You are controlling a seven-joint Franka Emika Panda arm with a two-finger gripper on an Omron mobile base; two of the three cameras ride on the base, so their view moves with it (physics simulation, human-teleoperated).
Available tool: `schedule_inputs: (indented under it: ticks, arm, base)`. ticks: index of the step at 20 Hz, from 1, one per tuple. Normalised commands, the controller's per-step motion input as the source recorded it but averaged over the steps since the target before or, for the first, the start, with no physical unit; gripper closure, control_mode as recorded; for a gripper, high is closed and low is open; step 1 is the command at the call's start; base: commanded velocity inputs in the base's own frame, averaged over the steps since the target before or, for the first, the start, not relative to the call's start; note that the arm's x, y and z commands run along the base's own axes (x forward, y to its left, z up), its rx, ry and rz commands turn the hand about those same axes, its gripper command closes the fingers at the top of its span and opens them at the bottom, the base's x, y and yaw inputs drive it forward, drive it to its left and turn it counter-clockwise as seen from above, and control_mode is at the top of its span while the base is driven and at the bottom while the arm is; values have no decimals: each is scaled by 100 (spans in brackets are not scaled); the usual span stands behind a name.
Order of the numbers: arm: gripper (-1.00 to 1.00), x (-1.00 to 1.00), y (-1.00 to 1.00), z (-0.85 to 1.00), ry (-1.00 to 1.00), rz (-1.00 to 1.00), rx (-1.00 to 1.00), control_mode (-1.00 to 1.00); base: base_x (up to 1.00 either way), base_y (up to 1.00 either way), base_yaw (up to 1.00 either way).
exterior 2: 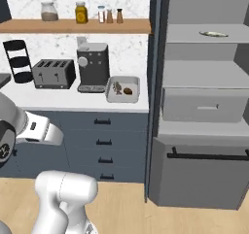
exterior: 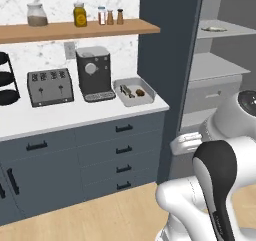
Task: Place one mushroom and one fish in each tupperware on the nearby counter, to pack two identical lunches.
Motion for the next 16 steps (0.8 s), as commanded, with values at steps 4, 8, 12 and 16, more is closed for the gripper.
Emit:
schedule_inputs:
  ticks: [4, 8, 12, 16]
  arm:
    - [-100, 0, 0, 0, 0, 0, 0, 100]
    - [-100, 0, 0, 0, 0, 0, 0, 100]
    - [-100, 0, 0, 0, 0, 0, 0, 100]
    - [-100, 0, 0, 0, 0, 0, 0, 100]
  base:
    - [-19, -58, -16]
    - [-4, -86, -10]
    - [32, -96, -5]
    - [58, -85, -3]
